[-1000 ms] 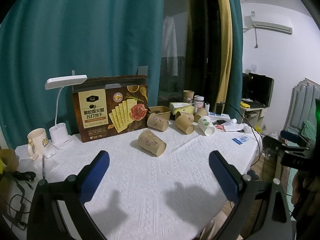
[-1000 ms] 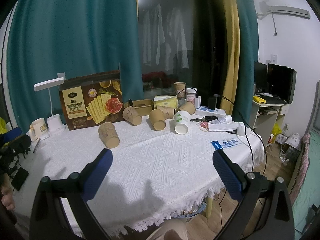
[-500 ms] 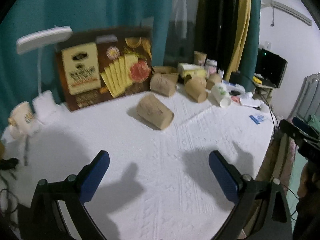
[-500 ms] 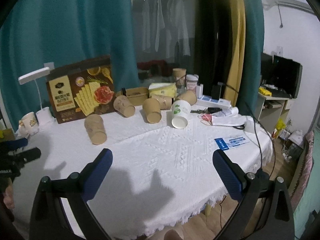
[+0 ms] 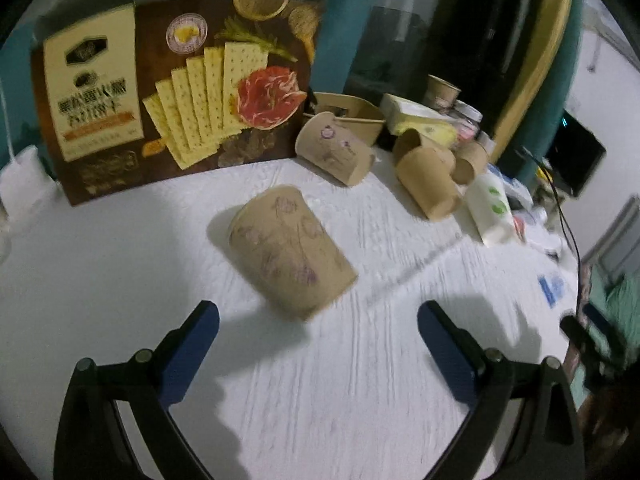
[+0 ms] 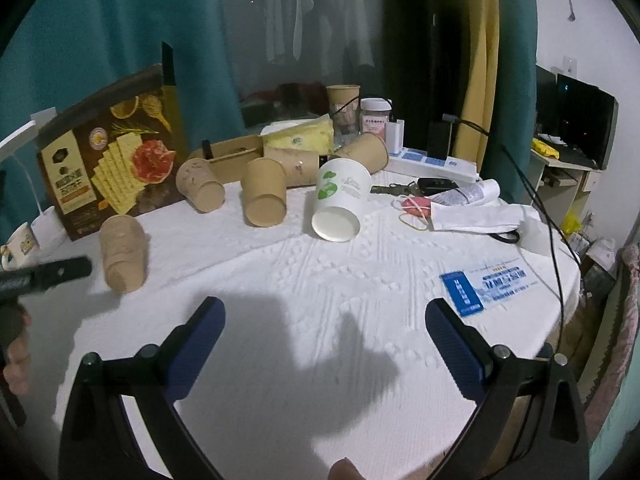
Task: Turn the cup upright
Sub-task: 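Move the right tool toward the brown paper cup lying on its side, then close the right tool's fingers around the side of the brown cup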
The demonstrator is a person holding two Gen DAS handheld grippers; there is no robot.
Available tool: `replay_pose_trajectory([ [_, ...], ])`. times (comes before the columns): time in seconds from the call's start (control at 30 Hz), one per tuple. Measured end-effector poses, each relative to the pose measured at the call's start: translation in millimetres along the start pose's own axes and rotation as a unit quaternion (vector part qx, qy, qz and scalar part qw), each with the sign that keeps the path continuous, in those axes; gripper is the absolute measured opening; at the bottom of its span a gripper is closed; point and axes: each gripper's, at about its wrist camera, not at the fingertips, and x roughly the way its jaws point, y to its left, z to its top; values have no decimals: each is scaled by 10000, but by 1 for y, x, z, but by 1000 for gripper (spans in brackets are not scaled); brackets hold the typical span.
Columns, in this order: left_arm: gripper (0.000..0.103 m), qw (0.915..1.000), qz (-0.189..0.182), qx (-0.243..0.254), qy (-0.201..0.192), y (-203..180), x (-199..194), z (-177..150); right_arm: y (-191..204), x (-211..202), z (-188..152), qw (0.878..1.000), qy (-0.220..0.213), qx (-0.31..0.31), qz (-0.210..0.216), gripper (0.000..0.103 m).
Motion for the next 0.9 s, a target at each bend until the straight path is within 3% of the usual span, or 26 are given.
replay_pose_trajectory([
  [0.27,98,9981,-259,-513,213,8,47,29,-12,22,-2,9998,145,145,63,100],
  [0.47,69,9958,-382,-653,516,11,65,30,-14,25,-8,9993,236,259,86,100],
  [0.67,66,9961,-433,-626,449,14,56,27,-7,6,-9,9996,136,225,89,100],
  [0.9,65,9956,-659,-559,369,17,16,11,8,-28,-12,9998,-28,180,106,100],
])
